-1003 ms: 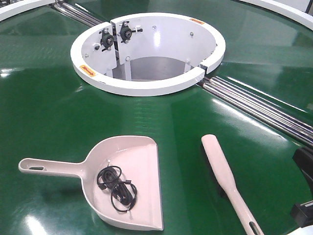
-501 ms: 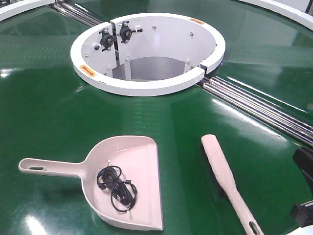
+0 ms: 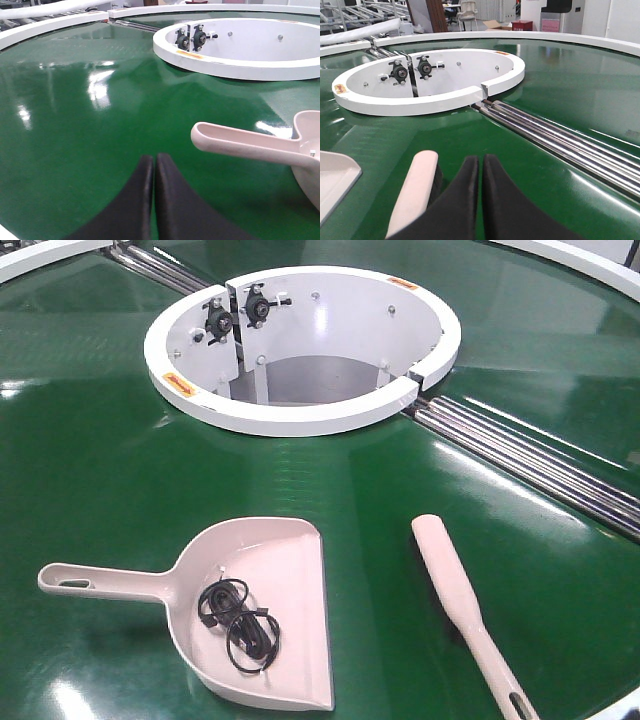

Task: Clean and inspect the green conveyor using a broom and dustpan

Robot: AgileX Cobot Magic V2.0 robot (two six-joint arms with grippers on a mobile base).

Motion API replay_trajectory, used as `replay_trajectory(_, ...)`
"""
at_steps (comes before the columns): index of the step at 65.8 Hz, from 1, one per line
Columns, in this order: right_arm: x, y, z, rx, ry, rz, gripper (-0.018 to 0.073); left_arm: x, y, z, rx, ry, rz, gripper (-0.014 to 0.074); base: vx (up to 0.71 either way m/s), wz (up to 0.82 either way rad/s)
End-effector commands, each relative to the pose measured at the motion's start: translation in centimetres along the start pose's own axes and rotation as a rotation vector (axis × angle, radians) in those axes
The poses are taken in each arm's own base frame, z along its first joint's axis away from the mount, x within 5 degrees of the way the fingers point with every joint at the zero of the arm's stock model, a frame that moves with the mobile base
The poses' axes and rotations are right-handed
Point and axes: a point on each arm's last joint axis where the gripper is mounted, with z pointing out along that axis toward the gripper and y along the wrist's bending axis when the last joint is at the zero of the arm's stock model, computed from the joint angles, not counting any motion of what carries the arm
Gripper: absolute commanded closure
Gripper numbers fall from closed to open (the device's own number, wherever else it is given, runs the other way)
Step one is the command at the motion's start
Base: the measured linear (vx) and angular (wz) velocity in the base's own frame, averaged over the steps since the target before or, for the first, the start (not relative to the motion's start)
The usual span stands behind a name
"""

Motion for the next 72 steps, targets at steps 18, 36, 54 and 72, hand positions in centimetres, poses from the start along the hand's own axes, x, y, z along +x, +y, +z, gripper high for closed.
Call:
replay_trajectory(18,2.3,-0.1,-0.8,0.013,-0.125,-0.005,0.0564,0.1,0.0,0.1,-0.005,-0.057,-0.013,0.062,0.0,0.0)
replay_trajectory(36,2.3,-0.2,-0.8,0.034,-0.128,-0.004,0.0564,0.1,0.0,0.1,-0.005,-0.057,-0.013,0.0619,0.0,0.0)
replay_trajectory(54,2.3,-0.6,-0.9,0.089,-0.129,0.016,0.0564,0.1,0.0,0.1,-0.005,-0.057,-0.013,0.0619,0.0,0.0)
replay_trajectory(72,2.3,-0.5,-0.9,0.089,-0.128,0.016,0.0564,0.1,0.0,0.1,-0.005,-0.057,-0.013,0.0619,0.0,0.0)
